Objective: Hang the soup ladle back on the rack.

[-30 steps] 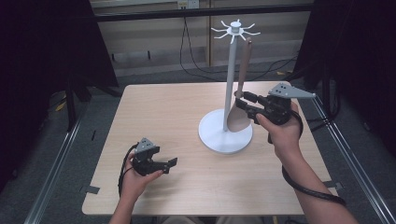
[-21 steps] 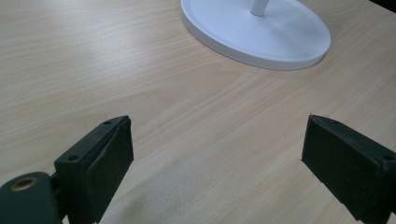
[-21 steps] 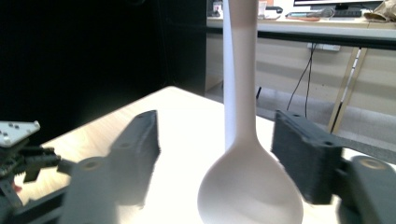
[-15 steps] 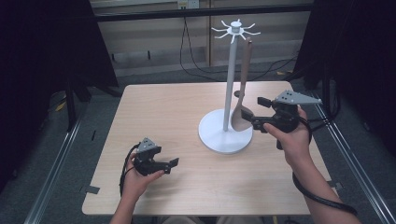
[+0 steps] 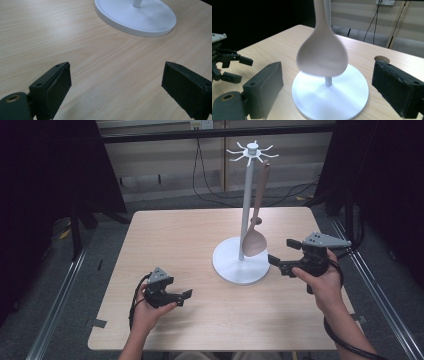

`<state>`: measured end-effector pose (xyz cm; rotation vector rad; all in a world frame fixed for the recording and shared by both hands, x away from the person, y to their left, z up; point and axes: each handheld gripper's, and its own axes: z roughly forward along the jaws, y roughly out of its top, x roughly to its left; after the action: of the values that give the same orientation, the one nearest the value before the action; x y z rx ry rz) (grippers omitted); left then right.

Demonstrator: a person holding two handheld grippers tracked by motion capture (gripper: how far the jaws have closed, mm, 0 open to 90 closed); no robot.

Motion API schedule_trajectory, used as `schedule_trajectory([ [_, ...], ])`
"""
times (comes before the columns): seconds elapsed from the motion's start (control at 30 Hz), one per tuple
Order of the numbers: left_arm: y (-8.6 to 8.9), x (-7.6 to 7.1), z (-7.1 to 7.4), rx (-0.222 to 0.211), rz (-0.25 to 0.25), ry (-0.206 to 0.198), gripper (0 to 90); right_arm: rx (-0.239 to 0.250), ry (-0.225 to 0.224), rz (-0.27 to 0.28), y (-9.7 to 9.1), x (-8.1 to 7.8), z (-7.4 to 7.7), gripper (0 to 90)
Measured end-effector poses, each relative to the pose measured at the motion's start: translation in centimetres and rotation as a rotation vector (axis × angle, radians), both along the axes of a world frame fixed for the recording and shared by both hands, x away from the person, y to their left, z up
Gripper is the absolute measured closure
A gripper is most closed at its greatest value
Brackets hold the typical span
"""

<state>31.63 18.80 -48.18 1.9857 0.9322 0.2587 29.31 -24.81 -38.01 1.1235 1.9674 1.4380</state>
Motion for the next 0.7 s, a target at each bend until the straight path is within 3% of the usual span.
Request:
schedule_trajectory([
  [0.7, 0.0, 0.0, 0.0, -0.004, -0.001, -0.002, 8.7, -0.013, 0.088, -0.012, -1.5, -1.4, -4.7, 7.5],
])
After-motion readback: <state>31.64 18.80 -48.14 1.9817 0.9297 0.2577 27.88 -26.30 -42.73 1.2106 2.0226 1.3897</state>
